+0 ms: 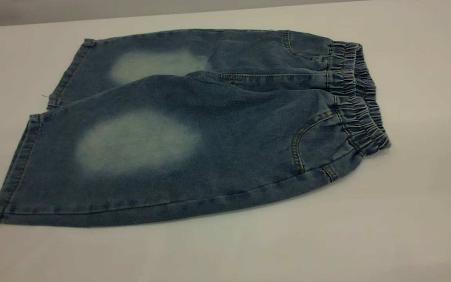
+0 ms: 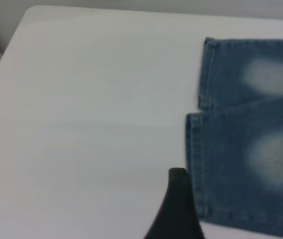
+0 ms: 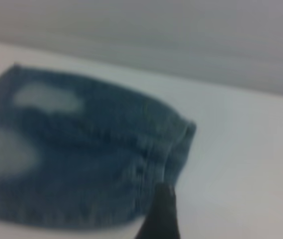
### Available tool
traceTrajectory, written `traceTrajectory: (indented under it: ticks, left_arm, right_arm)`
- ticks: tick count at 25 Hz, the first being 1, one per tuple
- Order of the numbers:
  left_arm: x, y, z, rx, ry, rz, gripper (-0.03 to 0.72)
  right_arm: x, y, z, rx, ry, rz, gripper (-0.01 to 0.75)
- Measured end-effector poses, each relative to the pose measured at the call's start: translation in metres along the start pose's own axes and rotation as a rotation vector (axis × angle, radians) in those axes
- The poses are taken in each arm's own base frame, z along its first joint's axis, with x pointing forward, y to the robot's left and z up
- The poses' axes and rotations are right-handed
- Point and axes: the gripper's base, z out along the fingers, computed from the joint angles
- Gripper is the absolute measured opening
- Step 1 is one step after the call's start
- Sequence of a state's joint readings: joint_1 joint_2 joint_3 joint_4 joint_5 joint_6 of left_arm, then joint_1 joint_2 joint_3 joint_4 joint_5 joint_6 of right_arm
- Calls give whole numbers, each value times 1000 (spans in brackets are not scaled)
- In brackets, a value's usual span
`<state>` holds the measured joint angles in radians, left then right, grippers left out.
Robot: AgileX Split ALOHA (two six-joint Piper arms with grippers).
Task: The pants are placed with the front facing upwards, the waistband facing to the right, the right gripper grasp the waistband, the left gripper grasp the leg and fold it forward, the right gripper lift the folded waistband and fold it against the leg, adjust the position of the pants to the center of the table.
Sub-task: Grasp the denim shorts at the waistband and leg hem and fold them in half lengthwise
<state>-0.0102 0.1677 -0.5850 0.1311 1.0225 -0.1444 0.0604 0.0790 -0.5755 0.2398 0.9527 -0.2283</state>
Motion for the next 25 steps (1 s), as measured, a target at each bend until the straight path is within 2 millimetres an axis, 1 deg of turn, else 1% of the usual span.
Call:
traceTrajectory:
  ticks: [3,7,10,14,17,20,24,25]
  left_arm:
    - [-24,-5,4,26,9,-19,536]
    - [-59,-10,14,49,-11,-25,536]
    - [-83,-14,26,56,-3,-24,536]
    - [-111,-19,49,52,43,-16,536]
    - [-129,-23,72,48,94,-10,536]
    - [-141,-29,105,59,144,-17,536]
    - [-139,-37,148,88,221,-55,536]
    - [-139,-38,156,88,224,-54,536]
  right_arm:
    - [-25,-3,3,10,-64,13,573]
    - [-56,-9,15,18,-119,50,573]
    - [-75,-15,32,25,-94,77,573]
    - [-95,-22,64,15,-36,120,573]
    - [-99,-26,92,-9,40,175,573]
    - [-100,-30,121,-26,82,250,573]
    - [-95,-36,155,-27,150,310,573]
    - [-92,-37,163,-23,175,313,573]
